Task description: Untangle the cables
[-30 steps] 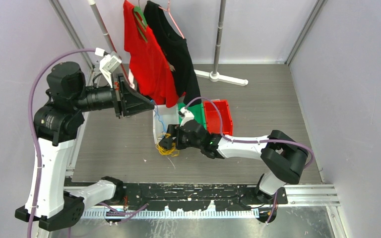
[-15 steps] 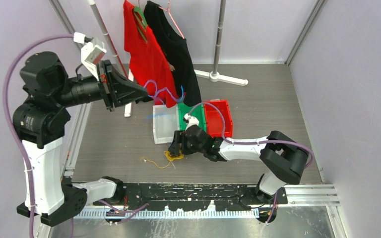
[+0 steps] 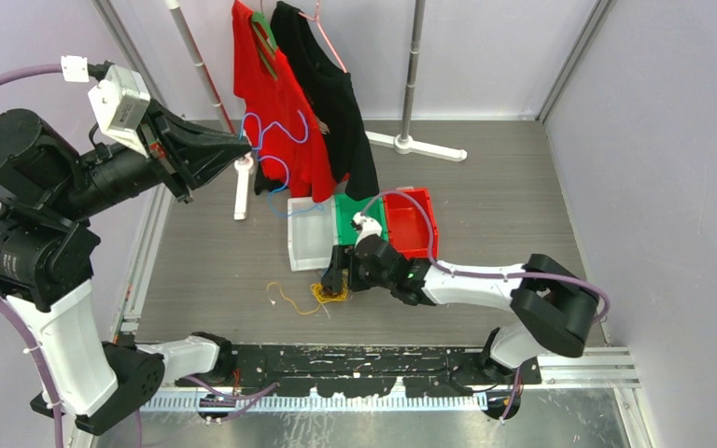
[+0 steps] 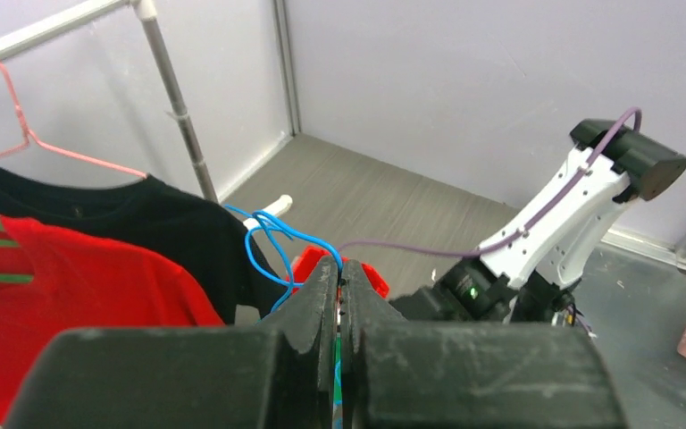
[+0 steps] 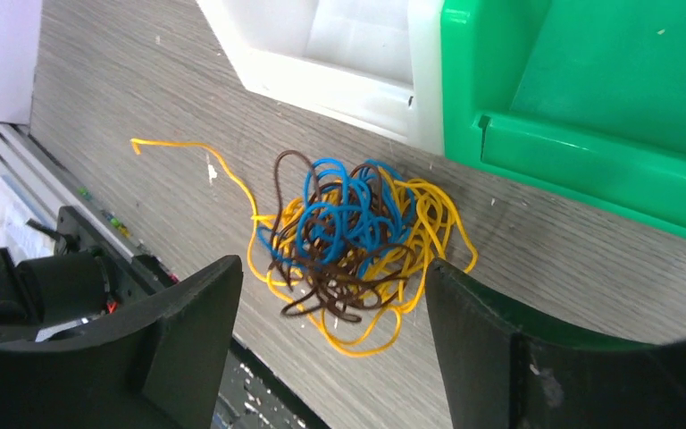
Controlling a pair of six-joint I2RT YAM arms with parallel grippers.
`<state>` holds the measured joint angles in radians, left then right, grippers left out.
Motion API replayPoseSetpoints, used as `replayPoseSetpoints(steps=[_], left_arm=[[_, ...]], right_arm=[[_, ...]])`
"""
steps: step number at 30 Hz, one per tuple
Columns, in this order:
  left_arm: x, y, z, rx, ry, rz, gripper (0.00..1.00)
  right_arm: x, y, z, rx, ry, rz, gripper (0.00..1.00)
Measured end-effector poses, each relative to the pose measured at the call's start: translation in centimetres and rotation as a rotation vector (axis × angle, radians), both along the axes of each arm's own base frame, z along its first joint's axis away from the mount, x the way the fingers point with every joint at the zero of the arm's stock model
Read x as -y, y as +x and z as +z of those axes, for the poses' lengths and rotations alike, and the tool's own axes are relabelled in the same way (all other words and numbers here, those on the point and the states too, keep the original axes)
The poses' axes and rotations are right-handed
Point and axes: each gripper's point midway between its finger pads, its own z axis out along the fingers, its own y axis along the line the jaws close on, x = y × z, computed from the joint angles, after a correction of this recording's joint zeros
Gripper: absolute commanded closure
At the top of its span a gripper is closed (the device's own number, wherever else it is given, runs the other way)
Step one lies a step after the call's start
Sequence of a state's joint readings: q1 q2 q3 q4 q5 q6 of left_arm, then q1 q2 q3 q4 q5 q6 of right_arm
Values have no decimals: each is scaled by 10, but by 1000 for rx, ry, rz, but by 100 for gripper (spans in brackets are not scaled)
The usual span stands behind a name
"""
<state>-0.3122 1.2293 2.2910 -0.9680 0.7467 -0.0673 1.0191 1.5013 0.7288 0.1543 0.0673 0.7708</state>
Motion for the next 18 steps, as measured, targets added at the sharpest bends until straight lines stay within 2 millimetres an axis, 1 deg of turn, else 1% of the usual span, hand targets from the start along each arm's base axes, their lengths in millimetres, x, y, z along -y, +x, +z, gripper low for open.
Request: replayPoseSetpoints(steps=[2, 5, 8, 10, 11, 13, 18], left_arm=[[0, 0, -7, -16, 6, 3, 100], [0, 4, -34, -84, 28, 5, 100], [3, 11, -74, -183, 61, 6, 100], [4, 18, -104, -260, 89, 10, 100], [5, 23, -120, -299, 105, 13, 100], [6, 29, -143, -348, 131, 15, 100], [12, 53, -199, -464, 194, 22, 100]], right_arm=[[5, -2, 11, 14, 6, 5, 14], [12, -6, 36, 52, 34, 16, 9], [19, -9, 61, 93, 58, 24, 9], [24, -10, 71, 113, 61, 26, 9], [26, -9, 75, 120, 57, 25, 9], [30, -6, 79, 129, 45, 17, 10], [40, 1, 74, 122, 6, -13, 12]])
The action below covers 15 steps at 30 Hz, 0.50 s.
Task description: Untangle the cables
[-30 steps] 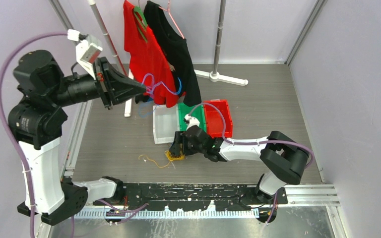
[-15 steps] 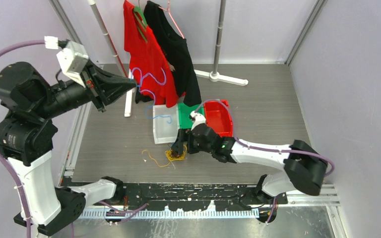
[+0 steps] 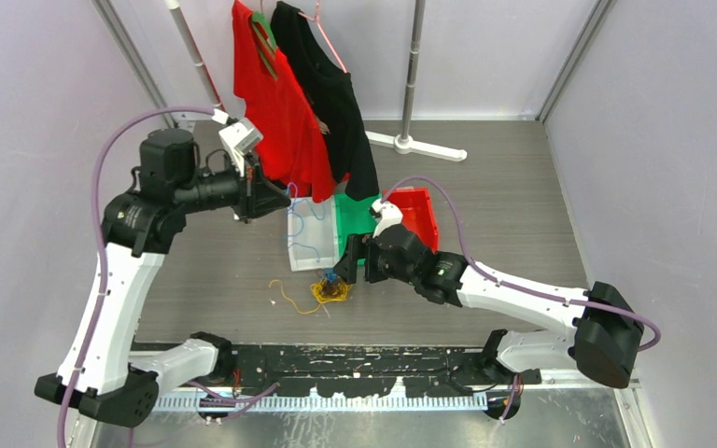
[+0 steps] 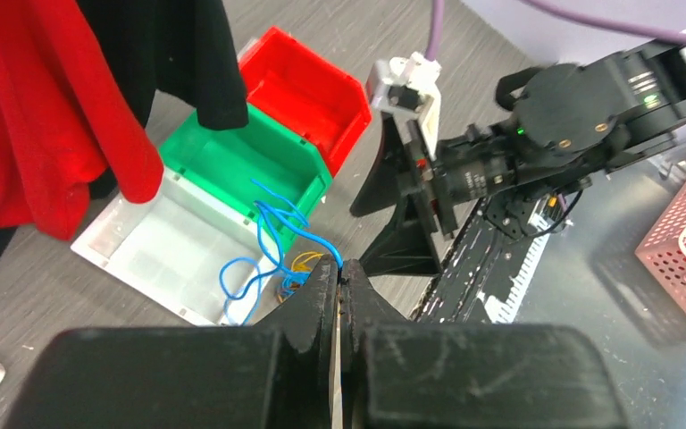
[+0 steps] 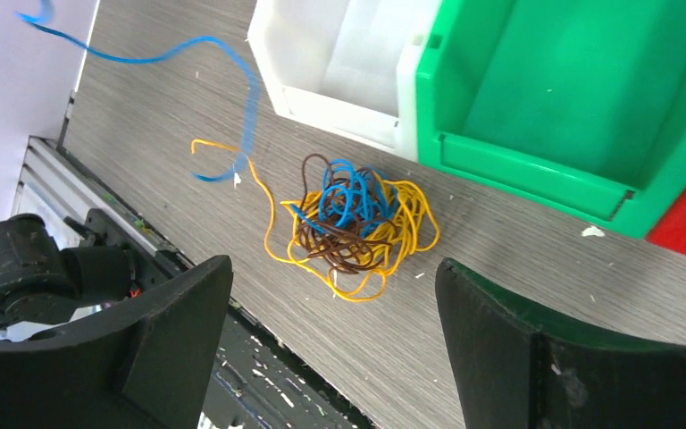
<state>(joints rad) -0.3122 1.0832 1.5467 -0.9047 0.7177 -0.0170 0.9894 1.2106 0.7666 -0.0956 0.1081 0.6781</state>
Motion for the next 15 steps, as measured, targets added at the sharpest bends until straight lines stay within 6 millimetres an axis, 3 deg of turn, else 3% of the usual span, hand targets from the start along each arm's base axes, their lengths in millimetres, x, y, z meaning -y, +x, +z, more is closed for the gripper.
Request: replayPoseSetpoints(steps=[7, 15], left_arm=[[1, 27, -45, 4, 81, -7, 100], [2, 86, -98, 20, 193, 39, 100]], right_arm=[[9, 11, -2, -7, -6, -42, 14], [15, 17, 4, 4, 27, -74, 15]])
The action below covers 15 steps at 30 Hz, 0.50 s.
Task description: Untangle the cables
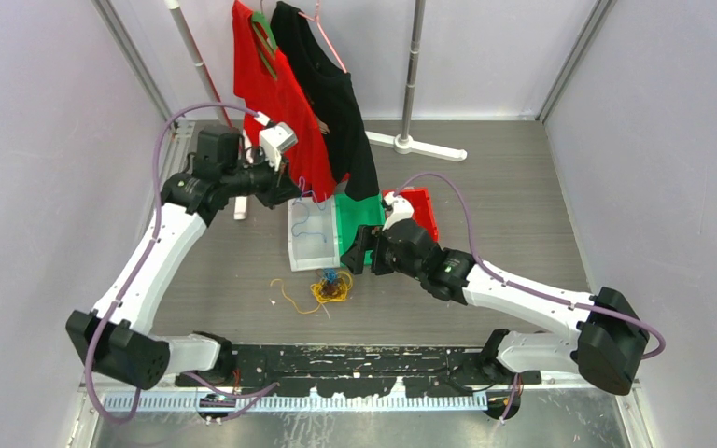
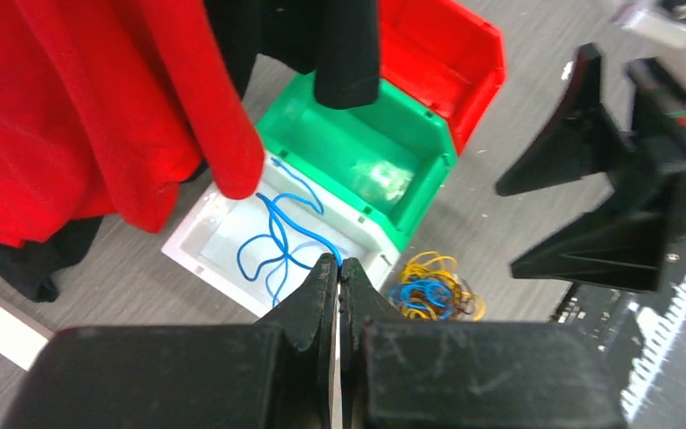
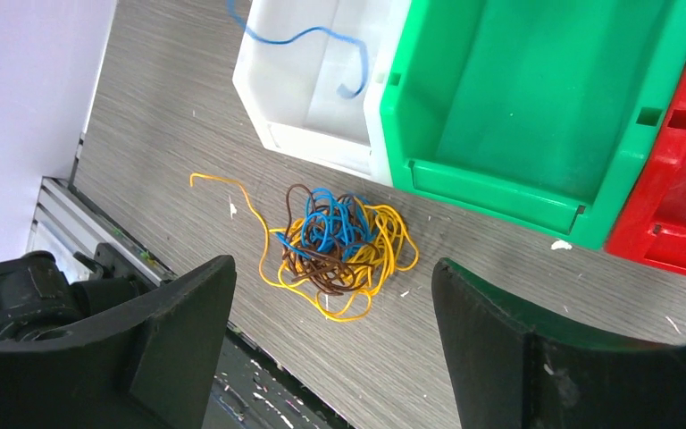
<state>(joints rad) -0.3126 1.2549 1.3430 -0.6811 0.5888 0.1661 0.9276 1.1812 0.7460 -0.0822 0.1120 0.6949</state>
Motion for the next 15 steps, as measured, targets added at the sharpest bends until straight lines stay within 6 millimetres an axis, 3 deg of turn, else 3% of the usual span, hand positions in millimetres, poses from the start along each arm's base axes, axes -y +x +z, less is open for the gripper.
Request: replayPoseSetpoints(steps=[7, 15], left_arm=[[-2, 35, -31, 11, 78, 29, 100], [-3, 35, -58, -26, 154, 11, 100]], right_arm=[[0, 1, 0, -4, 20, -10, 16], [1, 1, 1, -4, 26, -13, 16]])
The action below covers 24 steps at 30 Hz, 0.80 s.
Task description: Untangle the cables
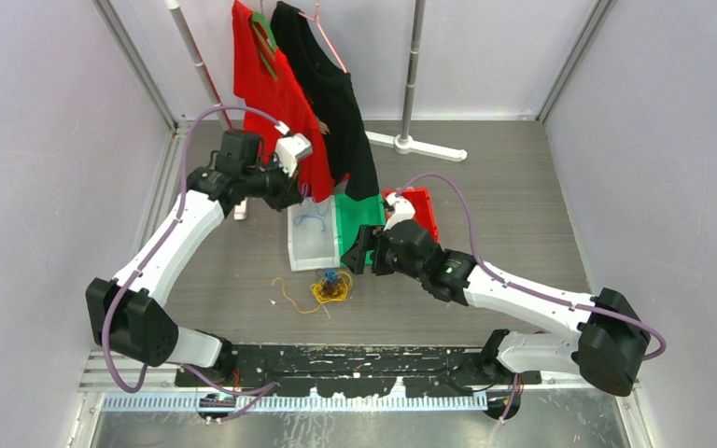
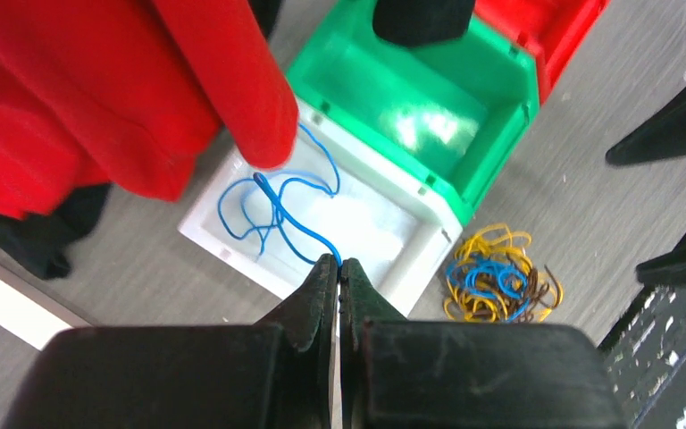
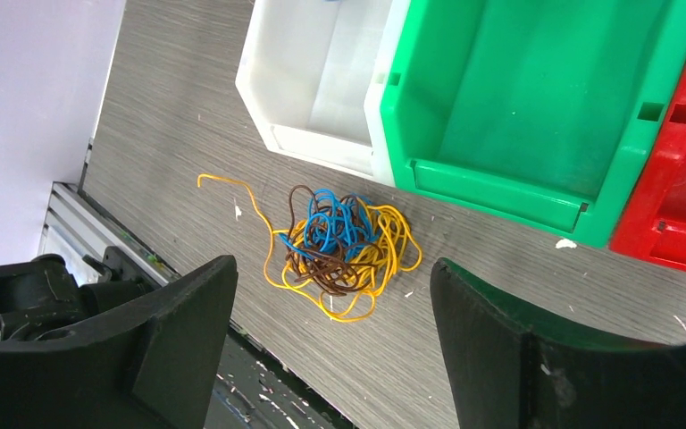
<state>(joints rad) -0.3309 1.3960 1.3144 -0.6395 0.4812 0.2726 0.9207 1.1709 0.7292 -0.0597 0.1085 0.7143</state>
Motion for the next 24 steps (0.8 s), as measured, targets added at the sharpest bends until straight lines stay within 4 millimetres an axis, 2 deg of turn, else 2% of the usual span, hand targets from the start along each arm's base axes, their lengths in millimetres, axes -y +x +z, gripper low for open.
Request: replayPoseSetpoints(steps=[6, 9, 19, 24], left_arm=[[-5, -19, -59, -140, 112, -10, 100], [-9, -25, -76, -165, 151, -4, 100], [-8, -14, -101, -153, 215, 5, 80], [-12, -8, -105, -130, 249, 2, 80]], right_arm=[[0, -1, -1, -4, -1, 3, 16], [0, -1, -1, -7, 0, 4, 16], [-1, -4, -6, -39, -21, 14, 16], [-2, -5, -11, -63, -26, 12, 17]])
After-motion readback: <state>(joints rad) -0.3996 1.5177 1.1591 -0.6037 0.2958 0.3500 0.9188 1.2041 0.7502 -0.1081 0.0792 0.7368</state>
